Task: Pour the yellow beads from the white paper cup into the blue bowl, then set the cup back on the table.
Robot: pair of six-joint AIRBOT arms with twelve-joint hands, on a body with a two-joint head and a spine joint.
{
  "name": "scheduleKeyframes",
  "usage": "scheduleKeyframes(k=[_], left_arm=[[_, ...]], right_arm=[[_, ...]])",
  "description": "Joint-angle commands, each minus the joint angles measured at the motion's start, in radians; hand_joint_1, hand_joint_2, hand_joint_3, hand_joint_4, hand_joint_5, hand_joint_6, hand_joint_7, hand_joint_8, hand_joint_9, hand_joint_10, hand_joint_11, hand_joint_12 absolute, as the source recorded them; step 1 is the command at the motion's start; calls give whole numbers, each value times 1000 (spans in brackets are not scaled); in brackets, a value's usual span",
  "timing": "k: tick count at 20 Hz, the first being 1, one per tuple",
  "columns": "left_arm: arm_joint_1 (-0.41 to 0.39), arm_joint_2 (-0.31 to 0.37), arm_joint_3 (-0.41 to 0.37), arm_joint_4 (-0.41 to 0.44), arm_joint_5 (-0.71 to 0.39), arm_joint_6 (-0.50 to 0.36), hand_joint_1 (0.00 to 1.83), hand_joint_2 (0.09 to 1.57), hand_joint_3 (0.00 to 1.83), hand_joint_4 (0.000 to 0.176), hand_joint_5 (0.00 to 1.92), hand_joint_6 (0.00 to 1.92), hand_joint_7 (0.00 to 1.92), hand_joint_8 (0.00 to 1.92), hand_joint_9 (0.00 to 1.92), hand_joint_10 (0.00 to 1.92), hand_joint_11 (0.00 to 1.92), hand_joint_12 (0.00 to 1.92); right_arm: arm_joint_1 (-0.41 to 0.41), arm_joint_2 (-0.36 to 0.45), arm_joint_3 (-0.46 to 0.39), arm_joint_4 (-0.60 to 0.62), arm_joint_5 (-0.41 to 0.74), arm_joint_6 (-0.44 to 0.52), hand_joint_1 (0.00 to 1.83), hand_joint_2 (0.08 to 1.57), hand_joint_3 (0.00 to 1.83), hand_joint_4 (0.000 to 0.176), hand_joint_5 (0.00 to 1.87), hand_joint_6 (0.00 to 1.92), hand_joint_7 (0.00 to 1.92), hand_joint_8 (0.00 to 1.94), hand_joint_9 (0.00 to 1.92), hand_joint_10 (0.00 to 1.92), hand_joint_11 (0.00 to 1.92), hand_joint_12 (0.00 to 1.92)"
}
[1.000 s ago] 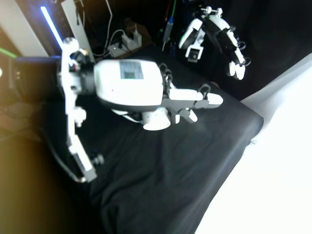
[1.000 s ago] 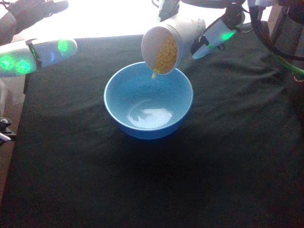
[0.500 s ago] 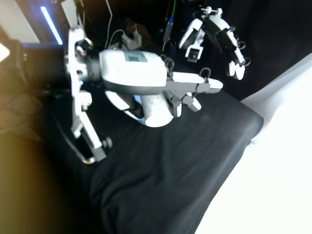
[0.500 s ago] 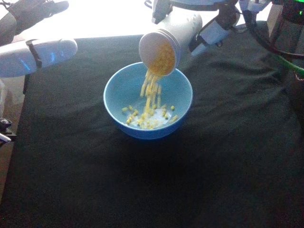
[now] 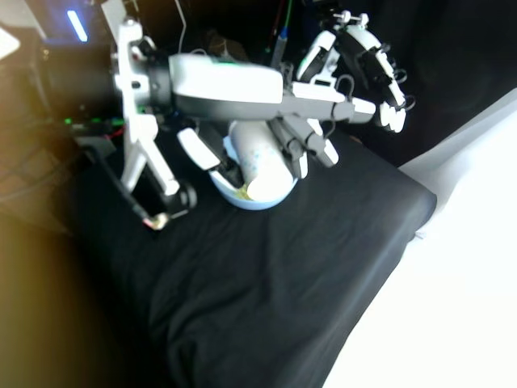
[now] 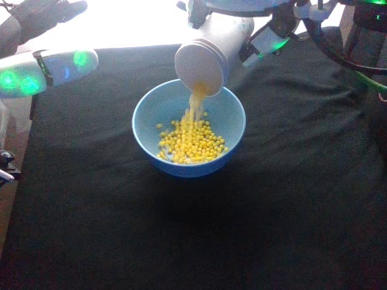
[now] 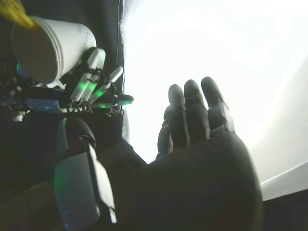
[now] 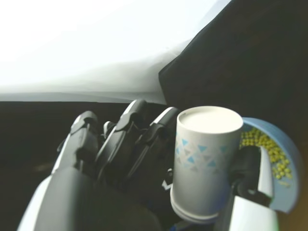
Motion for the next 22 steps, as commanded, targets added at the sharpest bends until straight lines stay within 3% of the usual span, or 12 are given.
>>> scheduleKeyframes(k=[1,3,6,8,13,14,15,17,18,19,21,22], left_arm=[[-3,-6,2,-19,-113,-10,567,889,0,42,138,1,390,1,310,0,0,586],[-3,-7,2,-18,-112,-10,580,886,0,37,139,2,390,2,303,0,0,575],[-3,-7,2,-18,-112,-10,563,893,1,29,138,0,390,1,312,2,0,595],[-2,-7,2,-18,-112,-10,567,892,0,30,139,0,387,0,309,1,0,589],[-2,-7,2,-18,-112,-11,560,891,1,32,134,1,384,2,303,2,0,578],[-2,-7,2,-18,-113,-11,563,891,1,30,135,2,384,2,302,2,0,580],[-1,-7,2,-18,-113,-12,563,893,2,30,138,3,385,2,305,3,0,583],[-1,-7,2,-19,-113,-12,559,905,6,22,135,1,383,1,300,0,0,588],[-1,-8,2,-19,-113,-12,563,906,5,22,132,0,384,1,298,0,0,590],[0,-8,2,-19,-113,-12,567,907,5,34,135,1,386,2,299,1,0,591],[1,-9,2,-20,-113,-12,570,908,5,41,139,3,383,0,302,2,0,592],[1,-9,2,-20,-113,-12,568,911,5,38,136,1,386,2,303,2,0,592]], right_arm=[[23,1,-6,5,11,-7,1270,979,4,34,1339,275,1457,160,674,0,0,0],[23,4,-20,-34,-2,-7,1274,978,0,22,1353,235,1438,220,685,5,0,0],[23,5,-26,-53,-7,-7,1266,987,0,53,1294,403,1402,243,694,5,0,0],[23,6,-36,-81,-15,-7,1276,986,0,0,1291,331,1409,314,679,1,0,0],[23,12,-46,-100,-21,-7,1274,998,3,0,1273,350,1313,534,651,1,0,0],[23,12,-46,-85,-21,-7,1260,1010,0,40,1258,494,1248,530,605,0,0,0],[23,17,-42,-53,-21,-7,1267,1022,2,0,1288,528,1135,638,559,0,0,0],[23,31,-24,30,-14,-7,1268,1001,1,0,1360,372,1196,560,605,4,0,0],[23,39,-14,71,-5,-7,1269,989,0,35,1384,302,1263,460,641,3,0,0],[23,49,-3,115,8,-7,1273,992,0,8,1405,146,1262,589,757,21,0,0],[23,82,31,252,50,-7,1281,1042,0,0,1392,70,1109,974,833,382,0,410],[19,94,51,330,74,-7,1282,1042,5,0,1417,7,1026,1132,879,911,53,1409]])
